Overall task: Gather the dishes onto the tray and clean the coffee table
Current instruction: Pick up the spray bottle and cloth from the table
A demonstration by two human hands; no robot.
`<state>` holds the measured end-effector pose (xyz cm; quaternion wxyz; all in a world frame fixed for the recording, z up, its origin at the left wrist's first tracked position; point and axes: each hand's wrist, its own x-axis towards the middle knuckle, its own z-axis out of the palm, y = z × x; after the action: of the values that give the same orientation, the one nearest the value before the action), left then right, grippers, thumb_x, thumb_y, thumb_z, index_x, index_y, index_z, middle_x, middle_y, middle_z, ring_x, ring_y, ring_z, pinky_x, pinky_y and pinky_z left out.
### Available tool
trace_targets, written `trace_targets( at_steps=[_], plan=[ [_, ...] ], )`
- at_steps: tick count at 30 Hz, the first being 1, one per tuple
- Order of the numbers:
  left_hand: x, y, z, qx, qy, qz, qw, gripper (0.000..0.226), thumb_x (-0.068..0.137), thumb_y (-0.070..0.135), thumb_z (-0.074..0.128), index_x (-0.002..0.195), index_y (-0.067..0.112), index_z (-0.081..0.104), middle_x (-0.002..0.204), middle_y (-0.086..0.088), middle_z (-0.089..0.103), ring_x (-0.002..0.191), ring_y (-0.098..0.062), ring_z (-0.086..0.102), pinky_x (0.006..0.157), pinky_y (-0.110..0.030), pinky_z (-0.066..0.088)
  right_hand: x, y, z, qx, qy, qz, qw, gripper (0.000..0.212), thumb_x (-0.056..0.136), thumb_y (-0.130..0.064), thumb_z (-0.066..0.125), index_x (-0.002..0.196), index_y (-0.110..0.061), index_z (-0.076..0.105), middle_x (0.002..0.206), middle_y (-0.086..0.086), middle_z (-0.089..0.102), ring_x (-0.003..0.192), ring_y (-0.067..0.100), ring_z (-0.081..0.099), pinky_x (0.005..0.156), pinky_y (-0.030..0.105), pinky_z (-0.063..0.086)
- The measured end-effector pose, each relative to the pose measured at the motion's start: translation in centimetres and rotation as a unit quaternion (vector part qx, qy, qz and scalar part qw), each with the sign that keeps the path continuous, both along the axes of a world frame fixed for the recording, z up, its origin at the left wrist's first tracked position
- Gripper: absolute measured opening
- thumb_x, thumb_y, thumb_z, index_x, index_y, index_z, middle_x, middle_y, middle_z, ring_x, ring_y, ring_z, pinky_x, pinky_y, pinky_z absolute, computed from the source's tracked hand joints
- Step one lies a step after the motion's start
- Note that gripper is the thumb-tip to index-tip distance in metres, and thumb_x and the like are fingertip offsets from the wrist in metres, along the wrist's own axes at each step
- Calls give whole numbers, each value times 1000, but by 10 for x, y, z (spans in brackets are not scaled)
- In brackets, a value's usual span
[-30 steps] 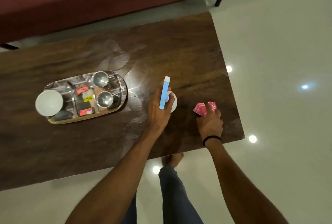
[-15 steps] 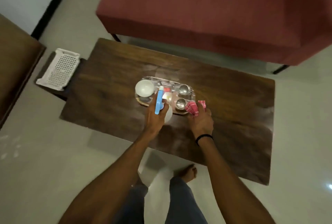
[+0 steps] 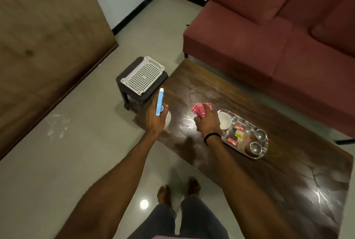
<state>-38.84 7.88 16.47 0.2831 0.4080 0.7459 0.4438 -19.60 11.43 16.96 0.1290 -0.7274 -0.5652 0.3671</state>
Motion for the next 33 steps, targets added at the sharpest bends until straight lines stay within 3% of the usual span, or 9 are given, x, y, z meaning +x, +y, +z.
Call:
trace_targets(
  at_steps=[1, 6, 13, 16, 20, 24, 26, 30, 33],
  plan=[
    [-17, 4, -4, -9, -12, 12, 1000, 54, 90, 43, 65, 128, 5, 60, 119, -10, 70, 104, -17, 67, 96, -29, 54, -15, 7, -6, -3, 0, 20, 1000, 61, 71, -38, 51, 132, -41, 47, 115, 13, 58, 88, 36, 67, 81, 46, 59],
    [-76, 35, -4, -21, -45, 40, 998, 46, 94, 9, 63, 138, 0, 52, 122, -14, 65, 106, -16, 61, 86, 3, 40, -85, 50, -4, -9, -15, 82, 997, 59, 83, -38, 62, 139, -39, 45, 123, 12, 58, 99, 33, 65, 86, 43, 57],
    [-145, 110, -36, 17, -51, 101, 993, 58, 92, 20, 65, 142, 2, 44, 121, -8, 62, 103, -18, 62, 90, -19, 52, -174, 151, -51, -8, 3, 133, 991, 63, 86, -37, 64, 144, -37, 42, 134, 12, 52, 107, 35, 62, 90, 48, 56],
    [-169, 148, -57, 22, -56, 120, 991, 64, 91, 22, 71, 146, 11, 39, 132, -4, 57, 111, -10, 59, 90, -10, 51, -208, 196, -66, -6, -33, 164, 986, 62, 86, -34, 65, 144, -35, 44, 137, 13, 51, 111, 37, 59, 94, 44, 53],
    [-193, 200, -86, 27, -85, 154, 984, 66, 93, 25, 69, 148, 14, 34, 120, 3, 56, 104, -8, 60, 87, -21, 56, -256, 260, -99, -8, -71, 203, 977, 61, 85, -33, 66, 142, -31, 46, 131, 14, 56, 107, 37, 61, 87, 43, 55],
    [-220, 252, -131, 12, -70, 169, 983, 65, 91, 22, 71, 144, 3, 38, 111, -4, 55, 90, 3, 55, 74, -2, 47, -300, 317, -146, -2, -105, 236, 966, 59, 87, -28, 67, 142, -30, 45, 140, 15, 48, 115, 38, 58, 94, 45, 53],
    [-232, 275, -159, 14, -65, 158, 985, 64, 91, 27, 70, 141, 2, 40, 113, -13, 61, 91, -2, 60, 75, -3, 50, -319, 343, -176, 2, -126, 250, 960, 63, 85, -24, 68, 142, -31, 44, 141, 14, 48, 117, 38, 57, 95, 48, 53],
    [-245, 303, -219, 29, -31, 173, 984, 60, 94, 42, 65, 135, 4, 45, 108, -17, 65, 95, -25, 67, 80, -31, 60, -345, 377, -228, -8, -153, 270, 951, 66, 84, -25, 68, 145, -33, 42, 144, 12, 47, 123, 39, 52, 97, 54, 51],
    [-247, 319, -246, 16, -37, 207, 977, 60, 93, 40, 65, 136, 3, 46, 110, -18, 65, 93, -26, 67, 83, -22, 57, -357, 393, -263, -4, -164, 284, 945, 65, 86, -22, 67, 146, -32, 42, 149, 12, 43, 130, 40, 46, 101, 54, 47]
  ],
)
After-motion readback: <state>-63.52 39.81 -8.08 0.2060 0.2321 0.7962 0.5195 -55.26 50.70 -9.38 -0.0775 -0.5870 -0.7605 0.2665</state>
